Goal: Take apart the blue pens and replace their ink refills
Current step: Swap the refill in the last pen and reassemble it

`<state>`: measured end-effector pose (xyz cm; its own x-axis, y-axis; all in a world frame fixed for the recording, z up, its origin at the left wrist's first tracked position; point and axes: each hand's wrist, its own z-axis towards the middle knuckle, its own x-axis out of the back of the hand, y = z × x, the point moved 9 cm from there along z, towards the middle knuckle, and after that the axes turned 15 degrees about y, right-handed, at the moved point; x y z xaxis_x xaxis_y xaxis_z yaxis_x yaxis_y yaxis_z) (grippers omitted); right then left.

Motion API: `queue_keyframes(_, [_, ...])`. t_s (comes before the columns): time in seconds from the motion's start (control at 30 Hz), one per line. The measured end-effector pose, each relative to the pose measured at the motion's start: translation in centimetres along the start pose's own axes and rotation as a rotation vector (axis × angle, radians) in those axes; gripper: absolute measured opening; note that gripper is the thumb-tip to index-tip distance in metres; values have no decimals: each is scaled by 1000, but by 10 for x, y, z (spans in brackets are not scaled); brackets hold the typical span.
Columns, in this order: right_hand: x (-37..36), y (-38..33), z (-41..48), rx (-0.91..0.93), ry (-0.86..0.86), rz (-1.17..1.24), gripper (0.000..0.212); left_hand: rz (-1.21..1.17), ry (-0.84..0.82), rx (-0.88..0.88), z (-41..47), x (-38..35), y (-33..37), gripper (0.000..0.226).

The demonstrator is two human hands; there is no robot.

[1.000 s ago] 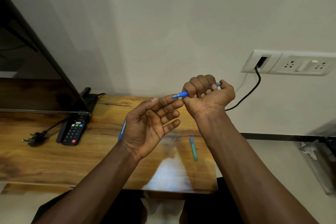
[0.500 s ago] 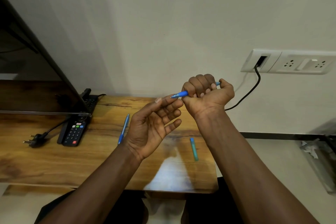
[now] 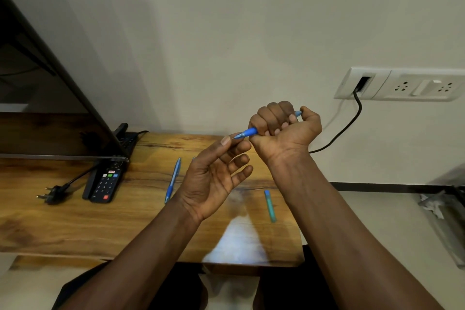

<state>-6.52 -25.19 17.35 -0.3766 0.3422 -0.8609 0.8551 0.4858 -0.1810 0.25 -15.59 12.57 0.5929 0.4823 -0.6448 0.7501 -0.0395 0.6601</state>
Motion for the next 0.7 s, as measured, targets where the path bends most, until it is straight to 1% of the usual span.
queue_keyframes(0.13, [-1,1,0,-5,-16,-14,47,11,-23,-5,1,0,-3,21])
queue_keyframes(0.2, [-2,1,-1,-14,-34,-19,48,19,-55,-17,3,-1,-4,37])
queue_keyframes(0.27, [-3,1,0,-19,-54,-21,49,26,-70,-32,3,-2,-3,44])
queue_keyframes(0.53, [-3,4,0,-50,-75,-19,50,26,-84,-25,5,-2,-4,50])
queue_keyframes(0.7, [-4,7,0,-86,-81,-14,56,19,-91,-17,4,-1,-4,45])
